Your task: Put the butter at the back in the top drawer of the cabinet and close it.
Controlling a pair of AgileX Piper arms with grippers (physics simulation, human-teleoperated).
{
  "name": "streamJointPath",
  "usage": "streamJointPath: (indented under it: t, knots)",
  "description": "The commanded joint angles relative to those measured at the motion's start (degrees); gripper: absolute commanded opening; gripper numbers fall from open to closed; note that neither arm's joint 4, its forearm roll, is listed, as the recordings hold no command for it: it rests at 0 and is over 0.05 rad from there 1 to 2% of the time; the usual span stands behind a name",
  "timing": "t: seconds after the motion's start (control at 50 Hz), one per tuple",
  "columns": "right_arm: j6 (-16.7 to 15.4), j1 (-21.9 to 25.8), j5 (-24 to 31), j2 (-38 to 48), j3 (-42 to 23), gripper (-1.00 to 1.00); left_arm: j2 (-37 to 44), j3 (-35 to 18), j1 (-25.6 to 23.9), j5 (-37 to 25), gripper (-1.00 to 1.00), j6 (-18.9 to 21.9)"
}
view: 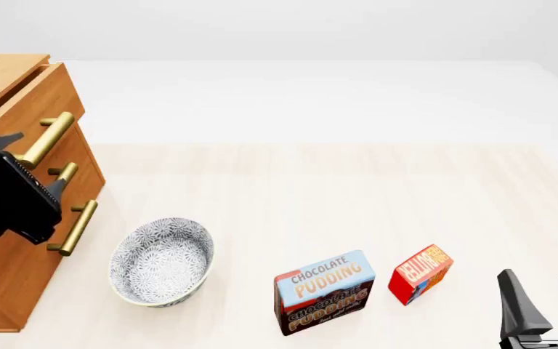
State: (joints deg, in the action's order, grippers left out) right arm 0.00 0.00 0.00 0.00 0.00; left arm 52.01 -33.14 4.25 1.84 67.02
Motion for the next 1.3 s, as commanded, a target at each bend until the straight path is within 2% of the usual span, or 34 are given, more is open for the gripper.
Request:
streamJointPath:
  t: [0.02, 1.3]
  knots:
    - [0.0, 0.0, 0.0, 0.0, 0.0, 1.0, 0.63, -0.04, 0.21, 0.47, 1.0, -0.05]
    - [0.0, 0.0, 0.0, 0.0, 0.0, 1.0, 3.03, 0.32, 1.92, 2.59, 1.0, -0.11]
